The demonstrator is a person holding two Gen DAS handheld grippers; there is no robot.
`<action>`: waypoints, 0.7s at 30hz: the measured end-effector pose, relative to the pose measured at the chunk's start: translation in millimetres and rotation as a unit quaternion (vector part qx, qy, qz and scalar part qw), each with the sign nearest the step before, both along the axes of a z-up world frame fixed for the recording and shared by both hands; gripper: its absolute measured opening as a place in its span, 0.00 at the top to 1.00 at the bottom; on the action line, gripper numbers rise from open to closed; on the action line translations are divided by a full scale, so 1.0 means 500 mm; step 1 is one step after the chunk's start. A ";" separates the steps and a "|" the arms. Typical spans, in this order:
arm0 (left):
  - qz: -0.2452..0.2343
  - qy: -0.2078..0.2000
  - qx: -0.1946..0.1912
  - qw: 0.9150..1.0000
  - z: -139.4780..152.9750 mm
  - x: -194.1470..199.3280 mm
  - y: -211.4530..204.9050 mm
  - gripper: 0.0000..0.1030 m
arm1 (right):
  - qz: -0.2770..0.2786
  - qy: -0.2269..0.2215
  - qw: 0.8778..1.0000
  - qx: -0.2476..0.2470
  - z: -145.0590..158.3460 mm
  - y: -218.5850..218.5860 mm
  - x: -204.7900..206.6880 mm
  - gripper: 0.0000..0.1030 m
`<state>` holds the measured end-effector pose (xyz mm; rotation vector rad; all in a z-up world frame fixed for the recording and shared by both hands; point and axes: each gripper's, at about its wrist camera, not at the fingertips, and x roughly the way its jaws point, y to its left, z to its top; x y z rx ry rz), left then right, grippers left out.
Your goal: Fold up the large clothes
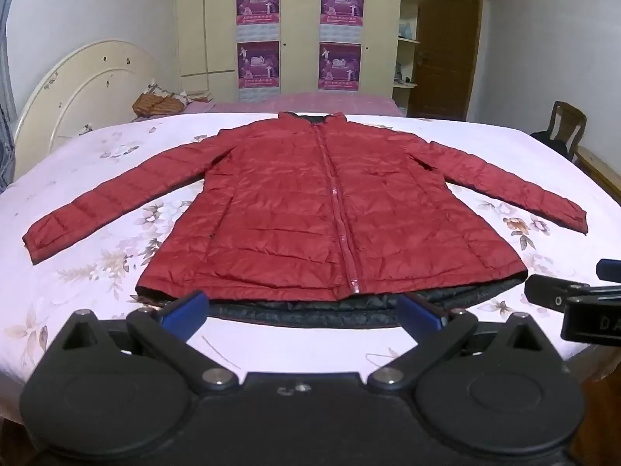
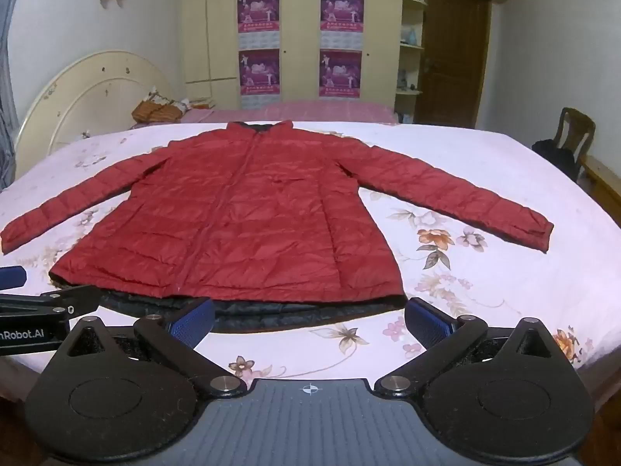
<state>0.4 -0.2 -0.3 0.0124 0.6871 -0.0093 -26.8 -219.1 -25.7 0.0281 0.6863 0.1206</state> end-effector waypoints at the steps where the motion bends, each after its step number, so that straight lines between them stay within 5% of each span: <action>1: -0.001 0.000 -0.008 1.000 0.001 0.000 0.002 0.00 | 0.001 0.005 1.000 0.003 0.000 -0.001 0.001 0.00; 21: 0.004 -0.004 -0.001 1.000 0.004 -0.003 0.019 0.00 | 0.003 -0.004 1.000 0.001 0.002 0.004 0.000 0.00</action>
